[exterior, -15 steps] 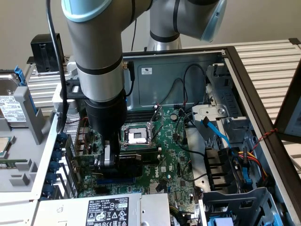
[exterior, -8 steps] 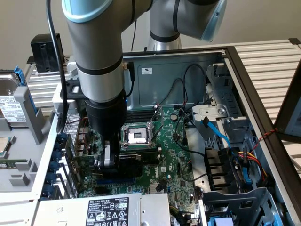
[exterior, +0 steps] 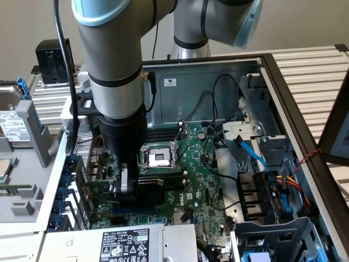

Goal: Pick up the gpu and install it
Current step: 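Insert the gpu into the slot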

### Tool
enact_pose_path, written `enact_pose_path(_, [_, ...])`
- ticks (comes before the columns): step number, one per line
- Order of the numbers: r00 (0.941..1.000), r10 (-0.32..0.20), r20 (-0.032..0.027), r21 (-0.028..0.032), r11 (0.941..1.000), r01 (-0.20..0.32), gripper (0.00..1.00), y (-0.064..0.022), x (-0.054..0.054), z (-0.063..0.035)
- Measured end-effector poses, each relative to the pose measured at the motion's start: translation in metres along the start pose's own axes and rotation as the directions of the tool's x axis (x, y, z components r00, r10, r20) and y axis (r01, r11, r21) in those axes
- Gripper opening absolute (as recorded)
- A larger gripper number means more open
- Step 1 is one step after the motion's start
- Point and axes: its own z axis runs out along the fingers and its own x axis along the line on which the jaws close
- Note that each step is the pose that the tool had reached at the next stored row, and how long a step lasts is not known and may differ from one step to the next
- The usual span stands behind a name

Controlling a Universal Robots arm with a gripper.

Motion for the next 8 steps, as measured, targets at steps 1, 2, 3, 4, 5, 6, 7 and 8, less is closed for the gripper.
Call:
enact_pose_path(1, [1.0000, 0.000, -0.0001, -0.0001, 1.0000, 0.000, 0.28, 0.0000, 0.0000, 0.0000])
enact_pose_path(2, [1.0000, 0.000, -0.0001, -0.0002, 1.0000, 0.000, 0.28, 0.0000, 0.0000, 0.0000])
enact_pose_path(3, [1.0000, 0.000, 0.0000, -0.0006, 1.0000, 0.000, 0.28, 0.0000, 0.0001, 0.0001])
enact_pose_path(4, [1.0000, 0.000, 0.0001, -0.0013, 1.0000, 0.000, 0.28, -0.0001, 0.0003, 0.0002])
enact_pose_path(5, [1.0000, 0.000, 0.0001, -0.0023, 1.0000, 0.000, 0.28, -0.0002, 0.0005, 0.0002])
enact_pose_path(6, [1.0000, 0.000, -0.0001, -0.0042, 1.0000, 0.000, 0.28, -0.0002, 0.0007, 0.0002])
enact_pose_path(7, [1.0000, 0.000, -0.0004, -0.0063, 1.0000, 0.000, 0.28, -0.0002, 0.0007, 0.0001])
enact_pose_path(8, [1.0000, 0.000, -0.0007, -0.0079, 1.0000, 0.000, 0.28, -0.0001, 0.0008, 0.0000])
